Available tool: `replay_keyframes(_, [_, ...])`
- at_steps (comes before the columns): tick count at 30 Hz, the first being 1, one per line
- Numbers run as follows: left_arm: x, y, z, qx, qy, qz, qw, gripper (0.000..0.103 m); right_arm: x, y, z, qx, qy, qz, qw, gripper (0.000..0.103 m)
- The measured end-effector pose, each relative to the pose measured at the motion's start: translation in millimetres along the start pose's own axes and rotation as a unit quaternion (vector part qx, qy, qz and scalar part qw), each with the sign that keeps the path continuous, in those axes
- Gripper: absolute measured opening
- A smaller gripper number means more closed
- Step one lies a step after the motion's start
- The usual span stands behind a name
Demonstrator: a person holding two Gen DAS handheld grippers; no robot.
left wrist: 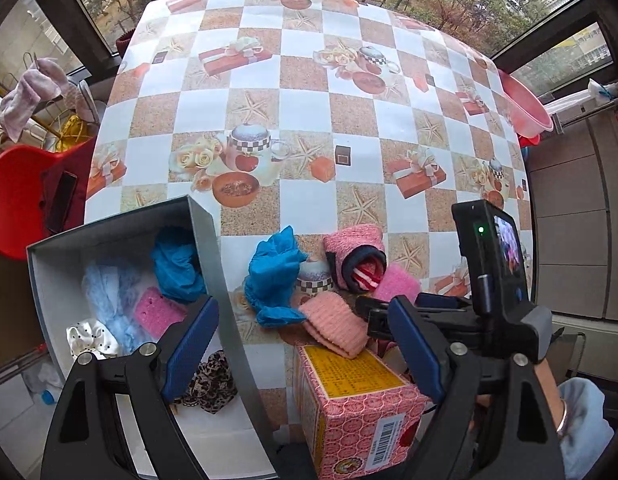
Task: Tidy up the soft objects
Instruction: 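Grasp the pink knit sock with the left gripper while the right grasps another pink sponge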
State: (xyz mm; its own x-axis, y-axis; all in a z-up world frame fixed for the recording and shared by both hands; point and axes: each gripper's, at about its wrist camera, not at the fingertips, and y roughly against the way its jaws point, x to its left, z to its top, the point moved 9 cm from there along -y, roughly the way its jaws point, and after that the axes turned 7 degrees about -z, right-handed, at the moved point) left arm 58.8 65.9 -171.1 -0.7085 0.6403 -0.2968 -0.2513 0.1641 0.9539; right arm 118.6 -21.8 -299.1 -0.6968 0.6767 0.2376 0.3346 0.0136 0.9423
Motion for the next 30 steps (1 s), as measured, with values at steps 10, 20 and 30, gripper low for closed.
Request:
replay_keyframes(10, [-53.1, -77.6, 16.3, 0.081, -0.023, -0.01, 0.9964, 0.089, -79.2, 26.0, 0.7, -0.026, -0.064, 0.042, 0.997, 0.07])
replay_keyframes(20, [-54.5, -164.9, 18.1, 0.163, -0.017, 0.059, 0.9847, 0.089, -154.6, 56.1, -2.6, -0.078, -0.11, 0.039, 0.99, 0.07])
replay_keyframes(30, [-38.8, -186.9, 16.1, 0.184, 0.0, 0.091, 0.9788, 0.067, -164.0, 72.4, -17.1, -0.107, -0.109, 0.055, 0.987, 0.07])
